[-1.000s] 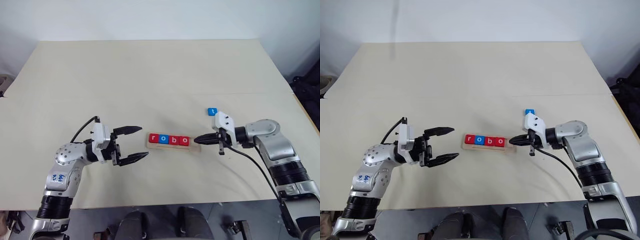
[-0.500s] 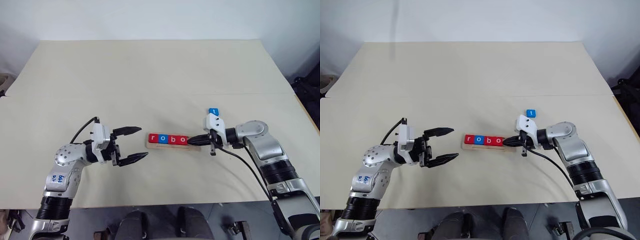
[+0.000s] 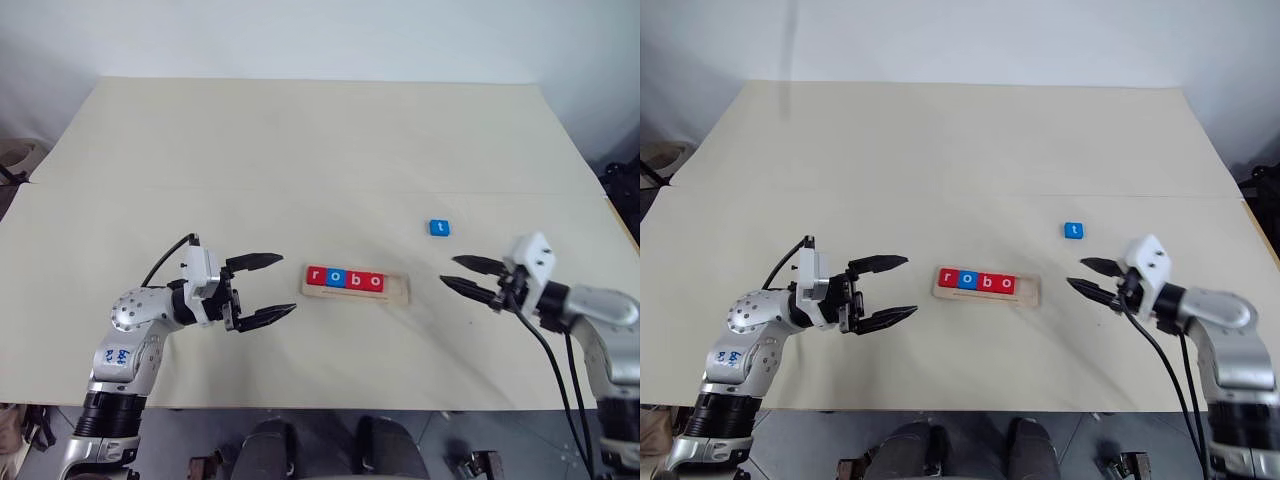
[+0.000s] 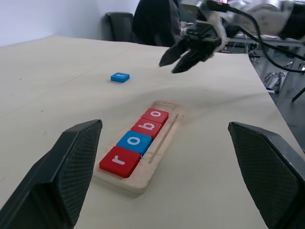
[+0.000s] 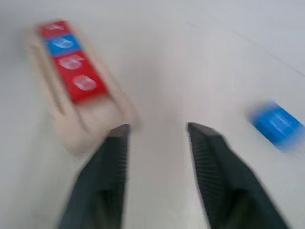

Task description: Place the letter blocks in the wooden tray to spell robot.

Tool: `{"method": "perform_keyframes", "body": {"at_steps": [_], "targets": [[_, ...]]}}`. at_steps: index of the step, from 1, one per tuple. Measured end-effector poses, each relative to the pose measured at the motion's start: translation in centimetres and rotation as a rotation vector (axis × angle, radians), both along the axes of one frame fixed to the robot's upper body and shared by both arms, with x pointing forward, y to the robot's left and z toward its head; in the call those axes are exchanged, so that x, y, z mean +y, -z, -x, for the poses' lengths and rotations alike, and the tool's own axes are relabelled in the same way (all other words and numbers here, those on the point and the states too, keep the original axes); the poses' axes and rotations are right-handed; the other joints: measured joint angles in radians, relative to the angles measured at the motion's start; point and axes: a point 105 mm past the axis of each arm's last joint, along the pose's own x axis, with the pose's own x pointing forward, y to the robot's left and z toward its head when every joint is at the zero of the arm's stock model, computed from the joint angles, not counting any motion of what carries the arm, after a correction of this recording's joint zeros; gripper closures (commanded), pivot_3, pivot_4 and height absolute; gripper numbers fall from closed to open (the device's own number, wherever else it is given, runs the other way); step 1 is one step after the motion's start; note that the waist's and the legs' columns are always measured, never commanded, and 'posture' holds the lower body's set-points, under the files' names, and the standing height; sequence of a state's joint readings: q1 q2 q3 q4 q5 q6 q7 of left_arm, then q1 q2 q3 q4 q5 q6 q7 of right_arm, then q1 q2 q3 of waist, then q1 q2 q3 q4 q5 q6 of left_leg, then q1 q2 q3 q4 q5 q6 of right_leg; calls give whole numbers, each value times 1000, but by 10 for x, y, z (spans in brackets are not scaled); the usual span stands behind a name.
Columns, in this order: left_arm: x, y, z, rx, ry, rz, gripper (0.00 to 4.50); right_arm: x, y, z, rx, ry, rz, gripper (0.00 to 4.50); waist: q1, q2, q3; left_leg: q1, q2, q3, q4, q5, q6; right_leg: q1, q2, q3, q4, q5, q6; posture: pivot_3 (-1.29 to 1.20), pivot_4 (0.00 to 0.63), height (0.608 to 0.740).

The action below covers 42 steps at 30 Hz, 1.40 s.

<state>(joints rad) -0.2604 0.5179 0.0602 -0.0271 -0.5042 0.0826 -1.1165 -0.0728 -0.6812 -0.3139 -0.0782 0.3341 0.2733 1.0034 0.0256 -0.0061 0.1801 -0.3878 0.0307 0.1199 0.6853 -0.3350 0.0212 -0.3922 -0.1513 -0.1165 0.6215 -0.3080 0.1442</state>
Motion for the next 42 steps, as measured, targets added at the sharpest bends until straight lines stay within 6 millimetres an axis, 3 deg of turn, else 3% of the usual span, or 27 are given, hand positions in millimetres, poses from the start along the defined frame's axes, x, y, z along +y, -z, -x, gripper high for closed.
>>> {"method": "perform_keyframes", "body": {"at_steps": [4,11,19,29,35,38,42], "targets": [[2,1,-5,7,-16,12,0,-18,23,23,28,148,-42,54,-3,0,0,1,0,0,0,0,0,0,0,2,0,0,0,0,150,740],[5,-1,-11,9,-13,14,0,-22,26,31,-31,284,-139,20,-16,2,-1,2,1,0,-1,0,0,0,1,3,1,0,-1,0,150,740],[2,-7,-13,-21,10,10,0,1,-7,-22,-74,268,-172,20,-28,2,-1,2,1,0,-1,0,0,0,1,3,1,0,-1,0,150,740],[-1,0,-9,-7,3,23,0,11,-19,-107,70,452,-144,20,-30,2,-1,1,1,0,0,0,0,-2,1,2,1,0,-1,0,150,740],[-1,0,-9,-8,-10,27,0,21,-17,-130,105,530,-150,20,-30,2,-1,0,1,0,0,0,0,-2,1,2,1,0,-1,0,150,740],[-1,0,-9,-9,-17,28,0,29,-7,-132,144,528,-143,601,-32,2,-1,0,1,0,0,0,0,-2,1,2,1,0,-1,0,150,740],[-2,0,-6,-16,-19,27,0,32,-7,-130,151,544,-128,2006,-33,2,-1,0,1,0,0,0,0,-2,1,2,2,0,-1,0,150,740]]}}
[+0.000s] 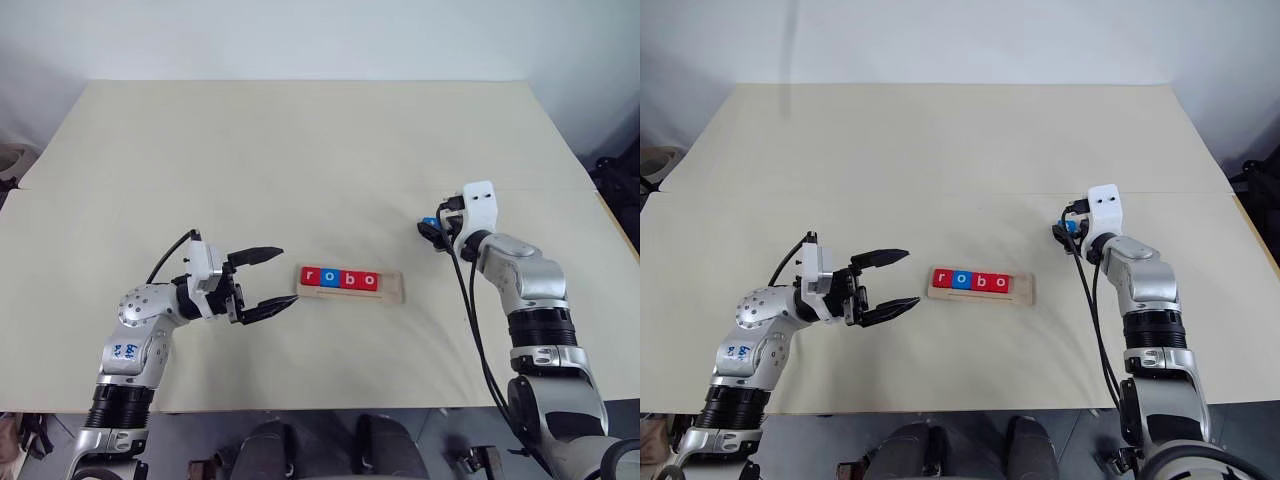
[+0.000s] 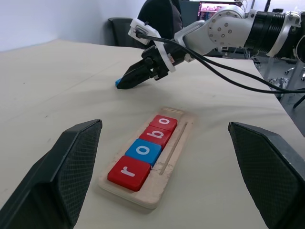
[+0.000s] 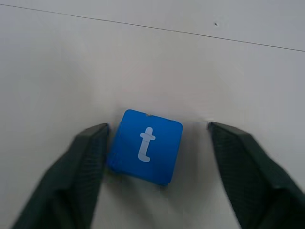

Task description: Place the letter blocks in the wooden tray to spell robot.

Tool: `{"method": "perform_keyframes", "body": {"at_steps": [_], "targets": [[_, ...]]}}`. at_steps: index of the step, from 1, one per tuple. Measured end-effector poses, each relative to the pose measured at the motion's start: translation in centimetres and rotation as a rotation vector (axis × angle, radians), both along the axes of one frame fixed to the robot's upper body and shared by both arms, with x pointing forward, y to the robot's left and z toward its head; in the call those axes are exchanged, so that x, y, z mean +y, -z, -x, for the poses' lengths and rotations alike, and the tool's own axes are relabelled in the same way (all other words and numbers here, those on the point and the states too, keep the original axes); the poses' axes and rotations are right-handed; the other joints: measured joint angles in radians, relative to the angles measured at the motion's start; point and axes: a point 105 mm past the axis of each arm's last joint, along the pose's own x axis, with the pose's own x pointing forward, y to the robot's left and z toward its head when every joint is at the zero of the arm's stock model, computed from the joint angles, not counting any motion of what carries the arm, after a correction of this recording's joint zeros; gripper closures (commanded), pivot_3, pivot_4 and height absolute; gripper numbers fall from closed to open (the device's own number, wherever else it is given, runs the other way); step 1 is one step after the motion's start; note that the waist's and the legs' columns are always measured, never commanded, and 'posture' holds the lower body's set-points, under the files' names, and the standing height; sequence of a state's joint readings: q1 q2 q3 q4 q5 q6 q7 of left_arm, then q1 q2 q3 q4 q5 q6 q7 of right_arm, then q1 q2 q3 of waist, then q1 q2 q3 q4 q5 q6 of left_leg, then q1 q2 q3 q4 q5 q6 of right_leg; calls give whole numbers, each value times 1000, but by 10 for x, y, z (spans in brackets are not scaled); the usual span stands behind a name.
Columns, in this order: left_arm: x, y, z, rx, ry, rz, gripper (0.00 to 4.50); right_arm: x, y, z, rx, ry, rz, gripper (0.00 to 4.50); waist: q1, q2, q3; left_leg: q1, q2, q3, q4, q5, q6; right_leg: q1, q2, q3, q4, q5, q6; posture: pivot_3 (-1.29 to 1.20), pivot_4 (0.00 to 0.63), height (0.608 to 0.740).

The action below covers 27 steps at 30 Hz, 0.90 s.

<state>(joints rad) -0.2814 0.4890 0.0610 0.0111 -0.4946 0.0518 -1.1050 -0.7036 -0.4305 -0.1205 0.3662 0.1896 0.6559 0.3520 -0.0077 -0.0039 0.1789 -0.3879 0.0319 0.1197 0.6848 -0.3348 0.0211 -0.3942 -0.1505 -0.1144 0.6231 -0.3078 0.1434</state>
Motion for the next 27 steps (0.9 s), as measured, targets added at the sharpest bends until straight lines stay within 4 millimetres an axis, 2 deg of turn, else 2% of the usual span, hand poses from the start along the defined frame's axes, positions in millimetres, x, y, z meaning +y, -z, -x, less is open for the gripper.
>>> {"method": "perform_keyframes", "body": {"at_steps": [3,10,17,21,27], "targets": [[0,1,1,2,-1,-1,0,4,0,3,1,0,4,2987,1,0,0,0,0,0,0,0,0,0,0,0,0,0,0,0,150,740],[0,1,1,4,3,-2,0,5,1,23,21,2,20,3029,3,0,0,-1,0,0,0,0,0,0,0,0,0,0,0,0,150,740],[-3,0,0,2,27,-2,0,-7,1,78,74,21,40,3029,6,0,0,-1,0,-1,0,0,0,-1,0,0,-1,0,0,0,150,740],[-4,2,-2,16,39,1,0,6,18,105,145,-1,-17,3029,3,0,0,-1,0,0,0,0,0,-1,0,0,-1,0,0,0,150,740],[-7,-2,-6,8,63,-1,0,19,21,121,161,-8,-65,998,4,0,0,-1,-1,0,-1,0,0,-1,0,0,-1,0,0,0,150,740]]}}
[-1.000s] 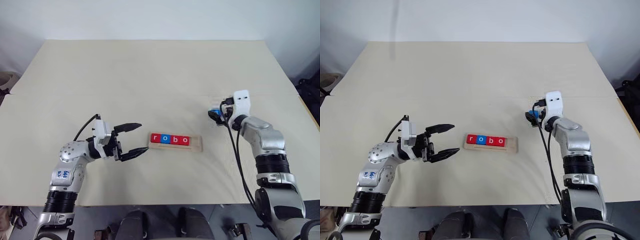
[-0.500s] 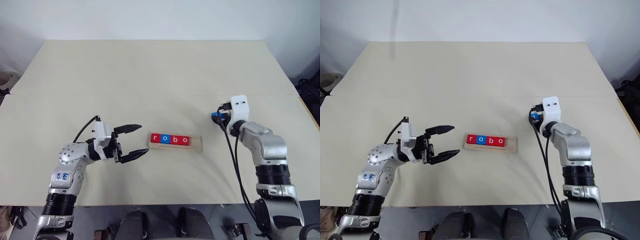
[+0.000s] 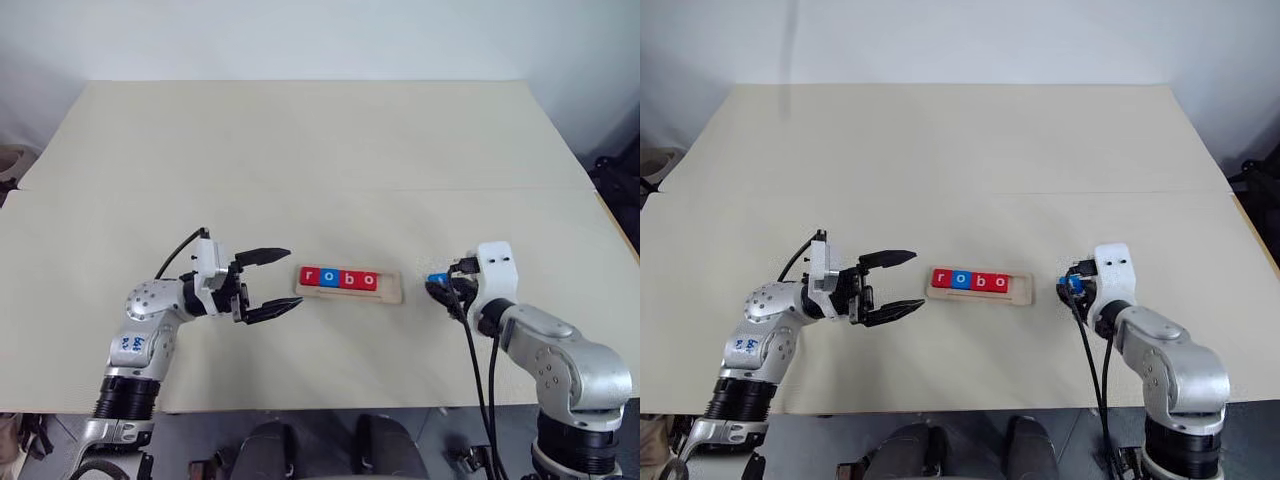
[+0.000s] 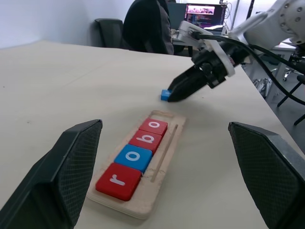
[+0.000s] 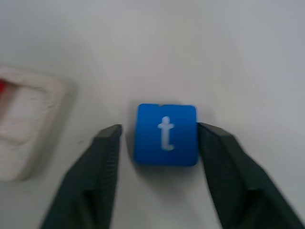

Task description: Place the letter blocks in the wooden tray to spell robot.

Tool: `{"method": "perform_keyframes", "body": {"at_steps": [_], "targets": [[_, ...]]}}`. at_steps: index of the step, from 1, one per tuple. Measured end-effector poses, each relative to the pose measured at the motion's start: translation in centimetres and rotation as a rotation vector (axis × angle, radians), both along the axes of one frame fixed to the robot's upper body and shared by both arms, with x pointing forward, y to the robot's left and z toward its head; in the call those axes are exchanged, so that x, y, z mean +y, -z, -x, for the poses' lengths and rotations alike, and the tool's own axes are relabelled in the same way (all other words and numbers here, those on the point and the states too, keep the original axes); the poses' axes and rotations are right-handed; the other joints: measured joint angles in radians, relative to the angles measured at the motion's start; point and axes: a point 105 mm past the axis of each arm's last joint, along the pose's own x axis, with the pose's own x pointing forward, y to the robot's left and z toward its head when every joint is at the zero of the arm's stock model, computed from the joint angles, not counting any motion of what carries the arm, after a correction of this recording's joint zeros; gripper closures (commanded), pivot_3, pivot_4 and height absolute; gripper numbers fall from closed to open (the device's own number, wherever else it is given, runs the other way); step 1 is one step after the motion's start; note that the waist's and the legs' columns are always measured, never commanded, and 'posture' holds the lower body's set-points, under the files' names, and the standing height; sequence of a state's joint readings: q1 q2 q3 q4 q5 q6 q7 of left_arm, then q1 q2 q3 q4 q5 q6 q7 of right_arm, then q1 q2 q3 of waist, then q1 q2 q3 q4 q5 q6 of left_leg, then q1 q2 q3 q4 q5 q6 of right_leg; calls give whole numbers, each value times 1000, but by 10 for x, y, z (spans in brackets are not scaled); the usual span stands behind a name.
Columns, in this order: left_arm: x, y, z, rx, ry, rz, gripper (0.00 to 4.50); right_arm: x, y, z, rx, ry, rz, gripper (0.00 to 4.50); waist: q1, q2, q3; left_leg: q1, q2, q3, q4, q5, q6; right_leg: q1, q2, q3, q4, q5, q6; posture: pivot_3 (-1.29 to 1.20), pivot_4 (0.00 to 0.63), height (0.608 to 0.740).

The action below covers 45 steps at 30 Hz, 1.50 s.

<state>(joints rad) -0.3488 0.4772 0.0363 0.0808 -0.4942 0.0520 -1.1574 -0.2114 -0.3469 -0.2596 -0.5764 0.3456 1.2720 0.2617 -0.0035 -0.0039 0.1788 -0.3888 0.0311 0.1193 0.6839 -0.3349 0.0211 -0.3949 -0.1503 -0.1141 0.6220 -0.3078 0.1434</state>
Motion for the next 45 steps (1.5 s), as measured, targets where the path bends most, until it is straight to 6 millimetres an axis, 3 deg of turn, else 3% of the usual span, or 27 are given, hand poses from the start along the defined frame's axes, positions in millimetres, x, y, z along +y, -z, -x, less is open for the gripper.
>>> {"method": "perform_keyframes", "body": {"at_steps": [3,8,10,15,17,24,28,31,34,41,45], "targets": [[0,1,0,7,-1,0,0,-1,-3,0,3,-14,11,32,1,0,0,0,0,0,0,0,0,0,0,0,0,0,0,0,150,740],[3,4,1,15,-11,-2,0,-49,-25,-8,-5,-100,180,32,2,0,0,0,-1,0,0,-1,2,0,-1,0,-2,0,1,0,150,740],[4,5,1,18,-12,-2,0,-58,-37,-11,-38,-179,226,32,2,0,0,0,0,0,-1,-1,1,0,0,0,-2,0,0,0,150,740],[4,6,2,20,-15,-2,0,-40,-35,-5,-102,-606,257,32,-2,-1,1,1,0,1,-1,-1,1,1,0,0,-2,0,1,0,150,740],[4,7,3,20,-15,-2,0,-34,-35,-12,-139,-724,272,32,-2,-1,1,1,0,2,0,-1,1,1,0,0,-2,1,1,0,150,740],[2,5,8,4,-1,-10,0,-36,-30,-37,-149,-951,418,32,2,-1,1,1,0,1,1,-1,1,2,0,-1,-2,1,1,0,150,740],[1,2,11,-7,7,-18,0,-45,-11,-36,-28,-1032,455,32,2,-1,1,1,0,1,1,-1,1,2,0,-2,-2,1,1,0,150,740],[3,4,14,1,7,-27,0,-48,-10,-37,-7,-1069,468,32,-1,-1,1,1,0,1,2,0,1,3,0,-2,-2,0,1,0,150,740],[5,6,17,11,5,-35,0,-50,-10,-39,-3,-1089,473,675,-2,-1,1,1,1,0,2,0,1,3,0,-2,-2,0,1,0,150,740],[6,4,19,1,14,-51,0,-39,-10,-44,-42,-1123,458,3051,-2,-1,1,1,1,0,2,0,1,3,0,-1,-1,0,1,0,150,740],[6,4,20,1,24,-55,0,-38,-10,-44,-45,-1127,459,3039,-2,-1,1,1,1,0,2,0,1,3,0,-1,-1,0,1,0,150,740]]}}
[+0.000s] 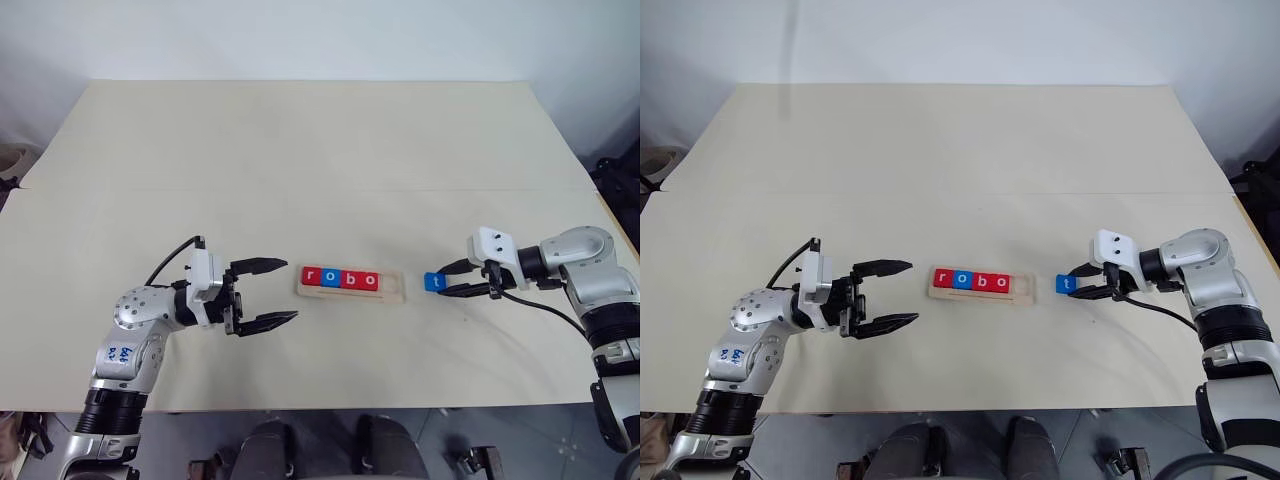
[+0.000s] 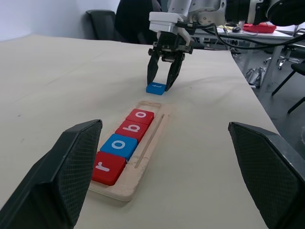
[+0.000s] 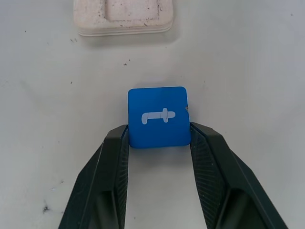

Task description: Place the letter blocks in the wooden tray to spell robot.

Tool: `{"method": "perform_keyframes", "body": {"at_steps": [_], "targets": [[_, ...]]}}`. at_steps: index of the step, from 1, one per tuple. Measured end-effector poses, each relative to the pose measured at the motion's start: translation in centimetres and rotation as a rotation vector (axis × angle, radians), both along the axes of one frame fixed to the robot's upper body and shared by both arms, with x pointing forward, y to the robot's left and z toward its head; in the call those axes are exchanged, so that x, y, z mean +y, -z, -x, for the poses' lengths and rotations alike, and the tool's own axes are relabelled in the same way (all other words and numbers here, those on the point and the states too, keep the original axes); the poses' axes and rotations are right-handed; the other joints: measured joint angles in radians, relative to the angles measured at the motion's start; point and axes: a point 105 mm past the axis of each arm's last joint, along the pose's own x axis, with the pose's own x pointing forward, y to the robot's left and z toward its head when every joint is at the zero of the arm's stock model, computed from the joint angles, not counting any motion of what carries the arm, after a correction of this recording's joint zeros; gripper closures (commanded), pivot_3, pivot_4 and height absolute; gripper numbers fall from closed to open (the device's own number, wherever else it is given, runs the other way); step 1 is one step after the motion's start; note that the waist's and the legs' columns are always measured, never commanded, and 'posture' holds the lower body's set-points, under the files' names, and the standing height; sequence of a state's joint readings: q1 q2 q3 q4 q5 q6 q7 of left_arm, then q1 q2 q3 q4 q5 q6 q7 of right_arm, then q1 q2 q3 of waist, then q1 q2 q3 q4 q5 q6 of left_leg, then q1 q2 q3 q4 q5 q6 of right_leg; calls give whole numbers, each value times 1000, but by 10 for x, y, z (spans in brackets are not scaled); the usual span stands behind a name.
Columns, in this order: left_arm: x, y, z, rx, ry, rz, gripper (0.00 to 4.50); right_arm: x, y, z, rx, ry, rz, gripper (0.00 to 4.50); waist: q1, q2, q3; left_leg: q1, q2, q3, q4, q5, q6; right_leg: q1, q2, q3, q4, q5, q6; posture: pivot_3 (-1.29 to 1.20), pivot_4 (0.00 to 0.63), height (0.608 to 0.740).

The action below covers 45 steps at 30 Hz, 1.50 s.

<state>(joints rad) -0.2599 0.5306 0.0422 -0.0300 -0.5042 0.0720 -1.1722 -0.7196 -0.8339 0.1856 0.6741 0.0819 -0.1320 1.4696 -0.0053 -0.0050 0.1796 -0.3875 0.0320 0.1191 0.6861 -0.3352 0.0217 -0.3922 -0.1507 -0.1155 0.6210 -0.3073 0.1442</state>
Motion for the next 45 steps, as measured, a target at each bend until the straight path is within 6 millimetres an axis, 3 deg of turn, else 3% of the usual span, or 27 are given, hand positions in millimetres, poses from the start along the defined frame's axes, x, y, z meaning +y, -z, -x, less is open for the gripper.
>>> {"method": "perform_keyframes", "body": {"at_steps": [2,8,12,30,31,38,45], "targets": [[0,0,0,1,1,-1,0,3,-2,0,3,-3,-5,3039,0,0,0,0,0,0,0,0,0,0,0,0,0,0,0,0,150,740],[0,-2,-1,-7,10,-3,0,41,-22,1,18,-49,-83,3039,1,0,0,0,0,0,0,0,0,-1,0,0,1,0,0,0,150,740],[0,-4,-2,-16,11,-1,0,61,-25,1,20,-60,-110,3039,5,0,0,-1,0,-1,0,0,0,0,0,0,1,0,0,0,150,740],[3,-4,-3,-17,-20,10,0,73,-14,1,52,-66,-100,3039,1,0,0,-1,0,0,1,0,0,-1,0,-1,1,0,0,0,150,740],[3,-4,-3,-17,-21,11,0,74,-14,1,55,-66,-102,2306,1,0,0,-1,0,0,1,0,0,-1,0,-1,1,0,0,0,150,740],[3,-4,-4,-18,-28,13,0,74,-13,1,65,-59,-104,77,1,0,0,-1,0,0,1,0,0,-1,0,-1,1,0,0,0,150,740],[3,-4,-4,-19,-29,13,0,73,-16,0,55,-55,-116,77,1,0,0,-1,0,0,1,0,0,-1,0,-1,1,0,0,0,150,740]]}}
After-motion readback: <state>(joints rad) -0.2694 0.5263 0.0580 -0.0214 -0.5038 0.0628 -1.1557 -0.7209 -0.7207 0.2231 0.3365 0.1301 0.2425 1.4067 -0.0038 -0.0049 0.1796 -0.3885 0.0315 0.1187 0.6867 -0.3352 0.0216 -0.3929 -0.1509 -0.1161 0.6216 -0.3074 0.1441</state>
